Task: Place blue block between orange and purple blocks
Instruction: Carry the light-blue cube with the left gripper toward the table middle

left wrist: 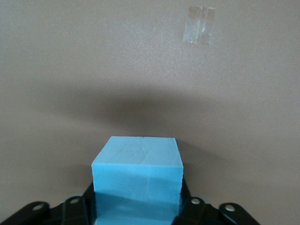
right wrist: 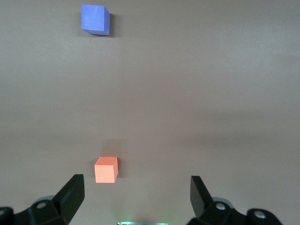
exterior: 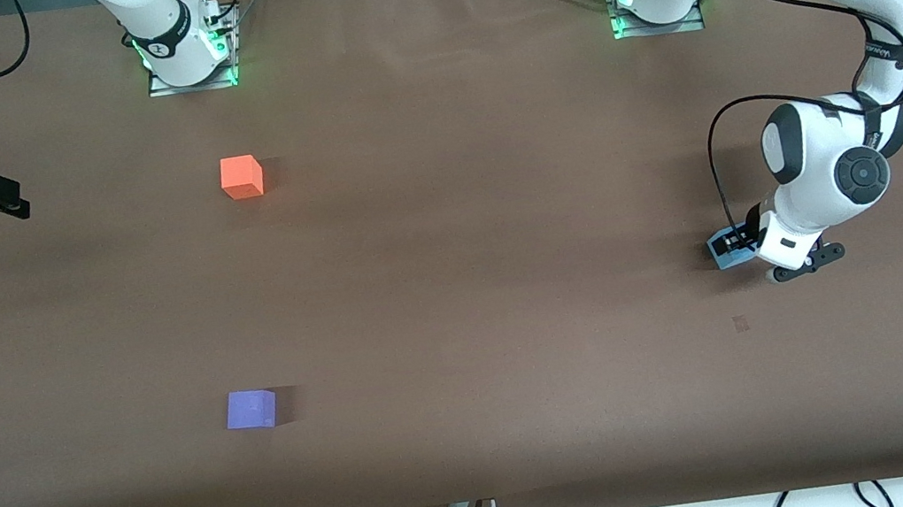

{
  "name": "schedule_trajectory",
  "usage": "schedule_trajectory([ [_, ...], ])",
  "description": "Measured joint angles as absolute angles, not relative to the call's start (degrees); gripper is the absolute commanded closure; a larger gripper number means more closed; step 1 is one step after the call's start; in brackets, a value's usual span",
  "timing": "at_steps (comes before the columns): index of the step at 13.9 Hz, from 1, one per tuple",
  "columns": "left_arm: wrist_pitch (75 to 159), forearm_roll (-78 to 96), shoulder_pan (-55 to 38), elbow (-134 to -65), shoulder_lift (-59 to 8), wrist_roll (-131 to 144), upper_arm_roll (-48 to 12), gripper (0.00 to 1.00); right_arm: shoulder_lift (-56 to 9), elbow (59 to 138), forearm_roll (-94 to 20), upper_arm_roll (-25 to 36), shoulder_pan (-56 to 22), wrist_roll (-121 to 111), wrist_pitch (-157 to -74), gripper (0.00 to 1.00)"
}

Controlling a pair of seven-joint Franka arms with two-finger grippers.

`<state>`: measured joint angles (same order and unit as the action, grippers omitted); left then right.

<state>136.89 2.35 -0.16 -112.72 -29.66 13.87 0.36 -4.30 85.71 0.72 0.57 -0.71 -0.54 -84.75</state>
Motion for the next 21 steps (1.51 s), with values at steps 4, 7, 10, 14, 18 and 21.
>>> schedule_trajectory([
  [4,136.88,2.32,-1.07,-112.33,-29.63,13.68,-0.24,0.96,-4.43,85.71,0.72,0.58,-0.69,-0.54,-84.93,0.00],
  [7,136.73,2.32,-5.78,-110.37,-29.48,13.72,-2.09,0.95,-4.47,85.70,0.72,0.63,-0.65,-0.54,-85.05,0.00],
  [10,132.88,2.54,-14.88,-105.80,-29.45,16.52,-2.72,0.95,-4.49,85.70,0.72,0.66,-0.63,-0.54,-85.07,0.00],
  [14,125.97,5.04,-27.03,-94.38,-32.61,32.16,-3.83,0.85,-4.51,85.68,0.72,0.71,-0.62,-0.54,-85.09,0.00],
  [18,126.12,5.20,-37.27,-81.32,-44.39,43.39,-3.90,0.67,-4.63,85.67,0.72,0.72,-0.62,-0.54,-85.39,0.00],
  [21,128.20,5.22,-41.47,-72.45,-52.10,46.73,-3.90,0.32,-5.80,85.67,0.72,0.71,-0.62,-0.56,-85.97,0.00],
])
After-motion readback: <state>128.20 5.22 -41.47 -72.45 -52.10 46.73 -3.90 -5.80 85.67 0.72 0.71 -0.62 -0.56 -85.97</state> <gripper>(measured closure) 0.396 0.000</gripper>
